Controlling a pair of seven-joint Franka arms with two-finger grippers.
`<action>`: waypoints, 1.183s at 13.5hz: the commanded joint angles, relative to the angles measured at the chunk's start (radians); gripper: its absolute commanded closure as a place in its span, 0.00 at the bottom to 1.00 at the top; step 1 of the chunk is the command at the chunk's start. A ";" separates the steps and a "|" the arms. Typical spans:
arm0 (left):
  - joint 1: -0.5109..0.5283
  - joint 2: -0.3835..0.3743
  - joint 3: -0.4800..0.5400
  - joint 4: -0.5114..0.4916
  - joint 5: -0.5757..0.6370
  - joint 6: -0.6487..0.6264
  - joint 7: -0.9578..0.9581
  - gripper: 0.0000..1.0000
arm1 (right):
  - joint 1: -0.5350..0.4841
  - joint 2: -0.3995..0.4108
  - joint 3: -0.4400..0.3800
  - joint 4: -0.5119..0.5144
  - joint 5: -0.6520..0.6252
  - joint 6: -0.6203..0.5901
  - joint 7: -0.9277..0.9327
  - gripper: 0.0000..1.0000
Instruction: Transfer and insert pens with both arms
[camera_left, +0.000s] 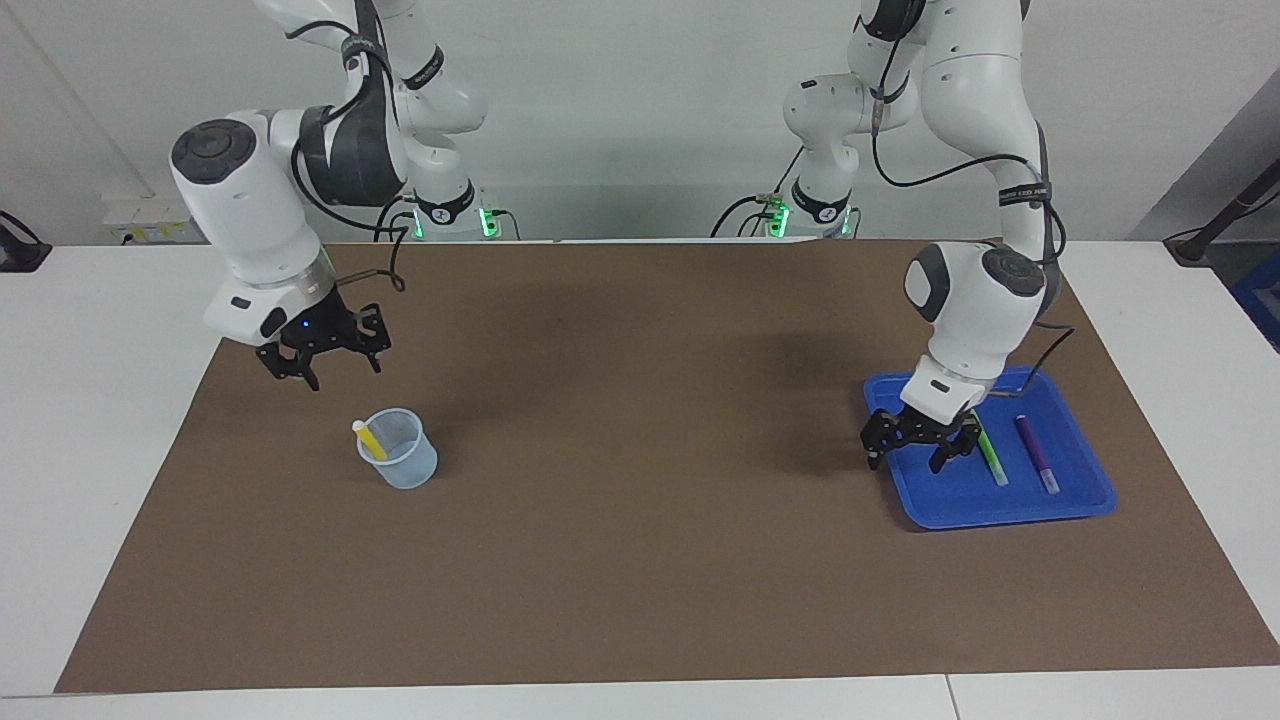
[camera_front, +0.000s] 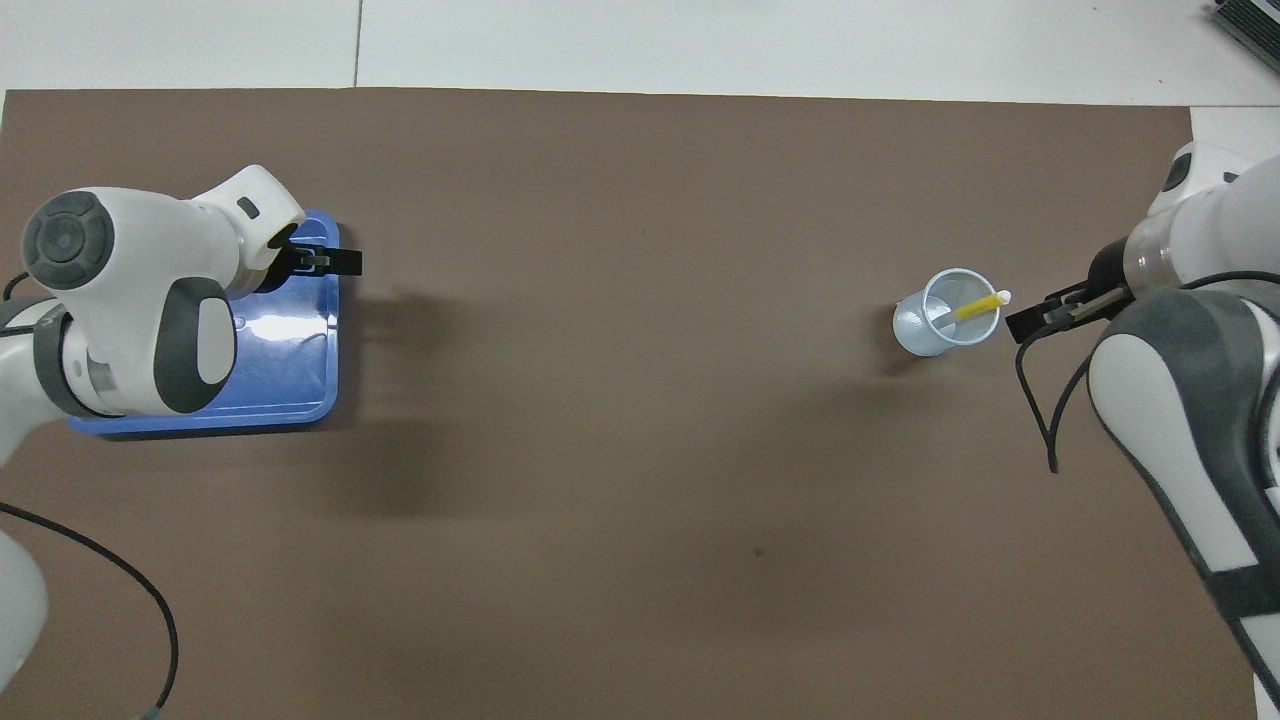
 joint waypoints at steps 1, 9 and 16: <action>0.049 0.009 -0.007 0.028 0.018 0.001 0.051 0.00 | -0.017 -0.062 0.007 0.010 0.055 -0.094 0.017 0.18; 0.119 0.073 -0.007 0.203 0.035 -0.263 0.058 0.01 | -0.049 -0.102 0.007 0.047 0.053 -0.195 0.034 0.00; 0.181 0.107 -0.008 0.182 0.065 -0.272 0.058 0.06 | -0.043 -0.122 0.011 0.066 0.044 -0.256 0.100 0.00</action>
